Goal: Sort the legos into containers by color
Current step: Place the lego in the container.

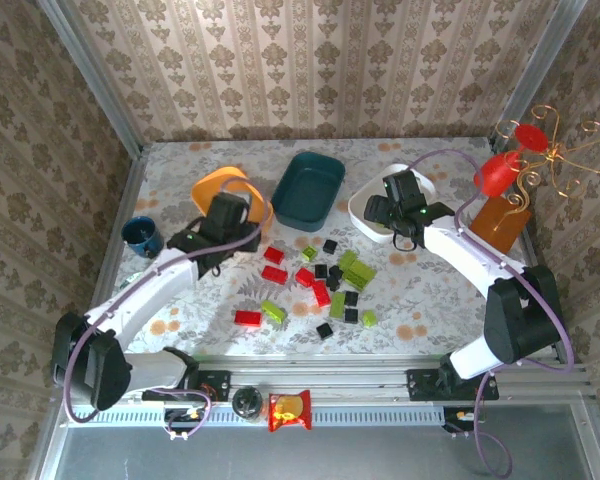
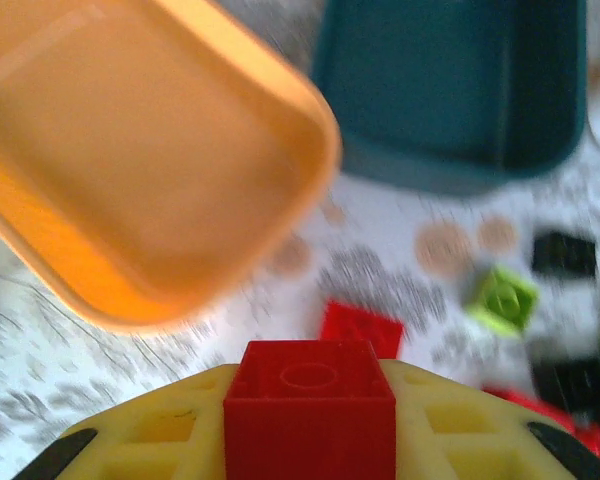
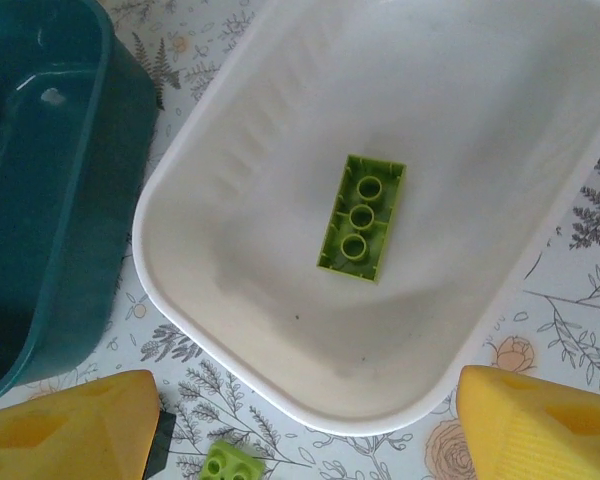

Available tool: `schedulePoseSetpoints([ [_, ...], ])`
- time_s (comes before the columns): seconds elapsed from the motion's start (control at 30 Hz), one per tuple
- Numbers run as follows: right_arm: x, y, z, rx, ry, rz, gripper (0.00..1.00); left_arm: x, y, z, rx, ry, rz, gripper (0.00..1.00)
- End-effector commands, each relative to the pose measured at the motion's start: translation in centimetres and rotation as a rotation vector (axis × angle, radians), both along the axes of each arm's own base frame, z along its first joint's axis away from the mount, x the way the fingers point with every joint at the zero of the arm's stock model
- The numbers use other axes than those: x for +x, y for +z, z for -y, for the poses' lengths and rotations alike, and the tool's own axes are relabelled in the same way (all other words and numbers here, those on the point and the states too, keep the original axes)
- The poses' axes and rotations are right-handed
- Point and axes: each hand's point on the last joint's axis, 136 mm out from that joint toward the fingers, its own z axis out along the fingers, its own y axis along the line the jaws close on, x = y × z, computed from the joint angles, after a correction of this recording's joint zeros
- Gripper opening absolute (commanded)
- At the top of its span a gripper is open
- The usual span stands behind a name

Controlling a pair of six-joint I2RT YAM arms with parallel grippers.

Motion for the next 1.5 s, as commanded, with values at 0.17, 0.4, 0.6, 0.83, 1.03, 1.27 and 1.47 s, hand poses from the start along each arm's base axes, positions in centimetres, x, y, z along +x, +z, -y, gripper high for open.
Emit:
schedulePoseSetpoints([
  [0.17, -1.5, 0.3, -0.3, 0.043, 0.011, 0.001, 0.80, 9.8, -0.4, -2.6, 0.016, 0.131, 0.034, 0.28],
  [0.4, -3.1, 1.4, -0.2, 0.059, 0.037, 0.023, 0.80, 11.9, -5.4, -5.1, 0.005, 0.213, -0.098, 0.26],
  [0.6, -3.7, 1.1, -0.7, 0.070, 0.069, 0.010, 0.80, 12.9, -7.0, -4.9, 0.020, 0.220, -0.133, 0.27],
  [0.83, -4.2, 1.5, -1.0, 0.079, 0.100, 0.025, 0.80, 13.8, -7.8, -5.4, 0.015, 0.235, -0.151, 0.30],
  [1.03, -4.4, 2.1, -2.1, 0.129, 0.154, 0.072, 0.81, 14.2, -7.9, -5.3, 0.006, 0.230, -0.156, 0.38],
  [1.27, -5.1, -0.1, -3.8, 0.143, 0.241, -0.026, 0.83, 14.4, -5.1, -5.1, -0.043, 0.214, -0.109, 0.62],
  [1.47, -9.9, -1.5, -11.7, 0.142, 0.598, -0.086, 0.80, 11.9, 0.4, -3.9, -0.168, 0.171, 0.001, 0.81],
])
